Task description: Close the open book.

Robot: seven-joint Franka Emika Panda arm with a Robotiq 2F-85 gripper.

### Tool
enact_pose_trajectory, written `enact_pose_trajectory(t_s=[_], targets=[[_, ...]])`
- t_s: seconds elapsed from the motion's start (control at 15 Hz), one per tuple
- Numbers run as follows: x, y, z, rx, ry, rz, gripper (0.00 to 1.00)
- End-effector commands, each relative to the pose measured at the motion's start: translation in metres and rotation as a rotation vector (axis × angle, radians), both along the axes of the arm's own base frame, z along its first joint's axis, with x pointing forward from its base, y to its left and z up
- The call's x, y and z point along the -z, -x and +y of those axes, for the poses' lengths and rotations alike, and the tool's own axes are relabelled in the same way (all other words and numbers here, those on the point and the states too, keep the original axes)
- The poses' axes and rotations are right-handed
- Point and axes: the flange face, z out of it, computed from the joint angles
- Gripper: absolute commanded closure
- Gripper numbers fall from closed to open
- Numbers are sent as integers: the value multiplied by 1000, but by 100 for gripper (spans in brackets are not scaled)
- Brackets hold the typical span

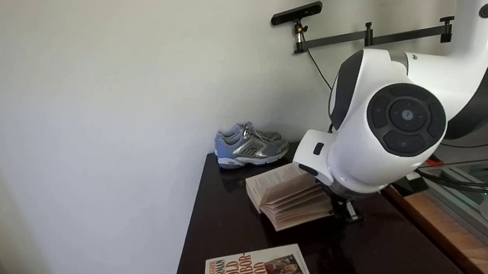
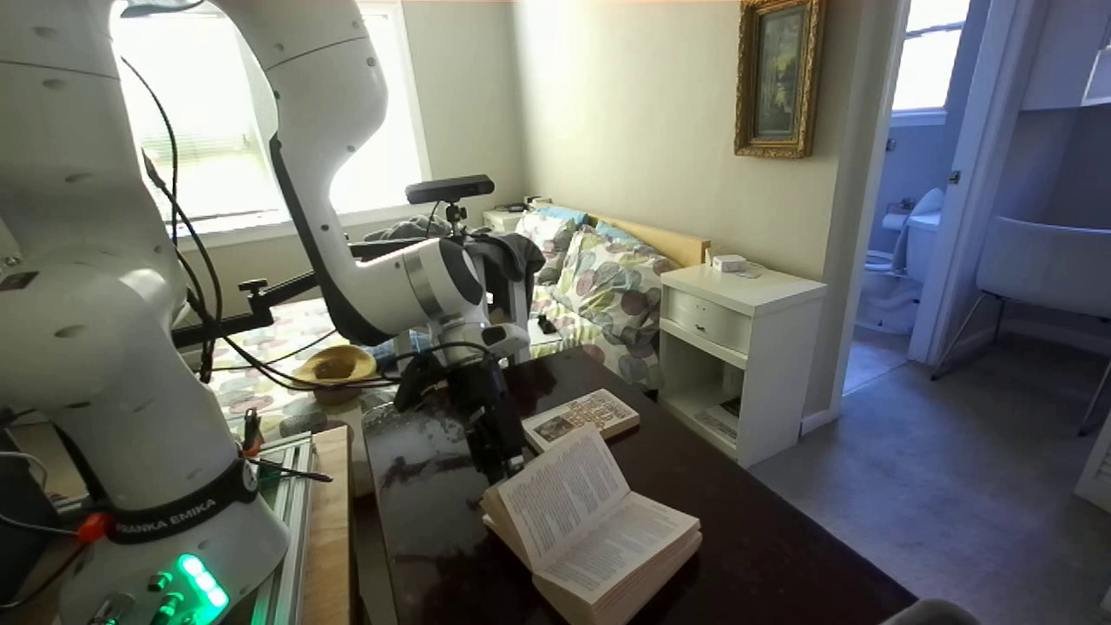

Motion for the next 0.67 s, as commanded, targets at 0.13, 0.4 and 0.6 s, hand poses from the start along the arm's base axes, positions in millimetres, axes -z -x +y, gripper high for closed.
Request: enact_pose_trajectory(t_s=[0.13,0.4,0.6], targets=[[8,-5,2,-31,38,7,72],[5,-6,1,-22,52,2,62],[-4,-7,-2,-10,77,-16,45]])
